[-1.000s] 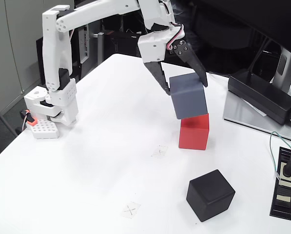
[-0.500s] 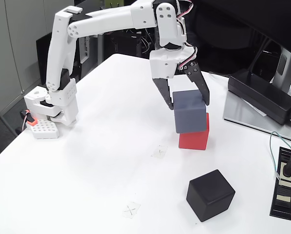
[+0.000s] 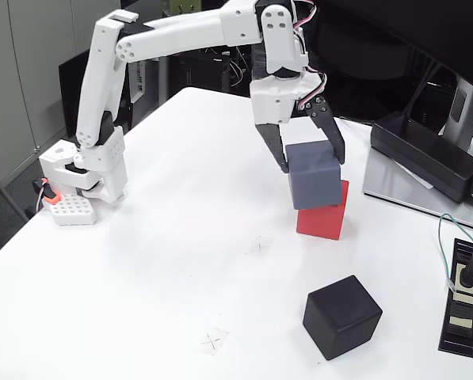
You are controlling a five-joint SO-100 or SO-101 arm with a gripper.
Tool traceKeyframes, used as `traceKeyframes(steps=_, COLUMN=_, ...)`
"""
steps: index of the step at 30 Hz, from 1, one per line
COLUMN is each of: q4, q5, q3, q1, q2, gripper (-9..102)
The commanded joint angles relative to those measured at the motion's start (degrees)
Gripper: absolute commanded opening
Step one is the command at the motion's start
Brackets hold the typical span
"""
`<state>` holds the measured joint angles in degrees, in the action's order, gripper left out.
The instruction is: Stack the three blocks in an ordered color.
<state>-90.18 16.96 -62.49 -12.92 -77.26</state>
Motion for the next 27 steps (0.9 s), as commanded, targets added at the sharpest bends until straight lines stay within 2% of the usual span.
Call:
traceKeyframes(steps=1, q4=-0.35, q5=0.18, q3=3.25, q1=-1.58, q2=-0.53, gripper=7)
traceKeyframes(steps=14, q4=0.00, q5=0.18, q3=3.25, q1=-1.85, q2=0.18, gripper=8)
traceKeyframes(steps=27, q4=0.26, q5=0.26, q3=3.25, q1=-1.76, q2=0.26, gripper=28)
